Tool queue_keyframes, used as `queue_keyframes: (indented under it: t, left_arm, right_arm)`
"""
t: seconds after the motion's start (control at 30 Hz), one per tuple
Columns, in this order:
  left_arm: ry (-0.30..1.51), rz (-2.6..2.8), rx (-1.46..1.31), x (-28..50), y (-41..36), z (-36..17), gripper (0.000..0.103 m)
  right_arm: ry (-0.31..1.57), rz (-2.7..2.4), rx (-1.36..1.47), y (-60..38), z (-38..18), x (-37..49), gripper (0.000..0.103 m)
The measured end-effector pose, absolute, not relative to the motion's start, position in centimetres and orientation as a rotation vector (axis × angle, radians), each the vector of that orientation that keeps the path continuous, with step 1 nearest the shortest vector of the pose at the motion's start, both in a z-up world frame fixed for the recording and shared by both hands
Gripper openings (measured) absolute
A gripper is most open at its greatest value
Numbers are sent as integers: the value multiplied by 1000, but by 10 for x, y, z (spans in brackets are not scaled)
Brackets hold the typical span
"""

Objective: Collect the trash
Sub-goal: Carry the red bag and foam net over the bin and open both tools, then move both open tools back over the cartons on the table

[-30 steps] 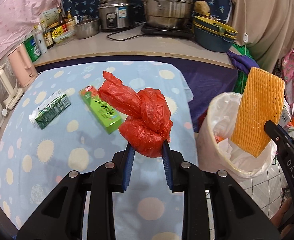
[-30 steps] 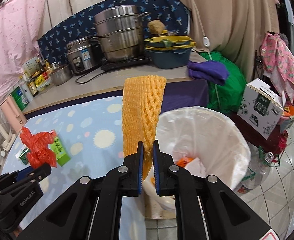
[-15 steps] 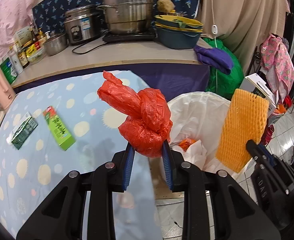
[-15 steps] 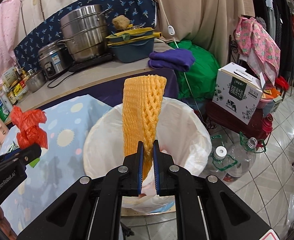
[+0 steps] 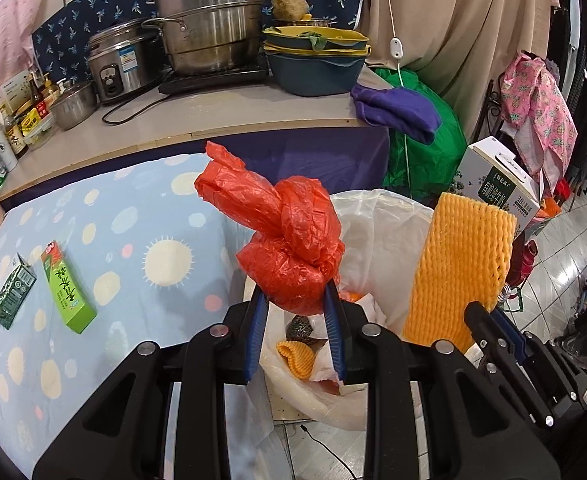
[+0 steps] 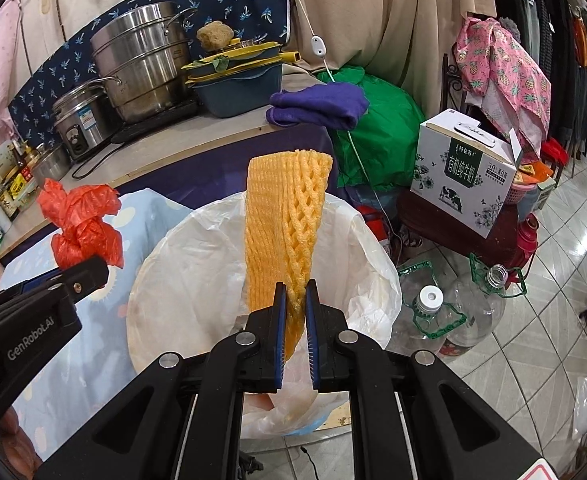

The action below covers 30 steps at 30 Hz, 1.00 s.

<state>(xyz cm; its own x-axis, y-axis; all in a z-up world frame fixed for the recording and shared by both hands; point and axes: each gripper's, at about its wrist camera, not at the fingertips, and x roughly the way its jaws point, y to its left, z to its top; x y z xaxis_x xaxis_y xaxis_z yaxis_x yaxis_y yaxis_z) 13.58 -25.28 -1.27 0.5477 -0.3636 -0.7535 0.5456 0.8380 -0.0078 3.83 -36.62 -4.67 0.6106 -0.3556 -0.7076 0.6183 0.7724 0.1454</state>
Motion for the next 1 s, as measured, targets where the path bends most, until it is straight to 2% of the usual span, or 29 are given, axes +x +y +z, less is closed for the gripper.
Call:
queue_keyframes:
  t: [0.33, 0.4, 0.57, 0.8, 1.0]
  left_arm:
    - [850, -534, 237, 142, -264, -22, 31]
    - [853, -529, 232, 143, -263, -22, 45]
    - [827, -521, 232, 140, -262, -19, 65]
    - [816, -520, 224, 138, -259, -14, 71]
    - [810, -521, 216, 137, -255, -9, 72]
  right_arm:
    - [705, -586, 395, -366, -46, 42, 13]
    - [701, -587, 395, -366, -44, 42, 17]
    - [681, -592, 405, -366, -39, 39, 28]
    - [659, -595, 427, -366, -33, 32, 31]
    - [647, -596, 428, -363, -27, 29, 33]
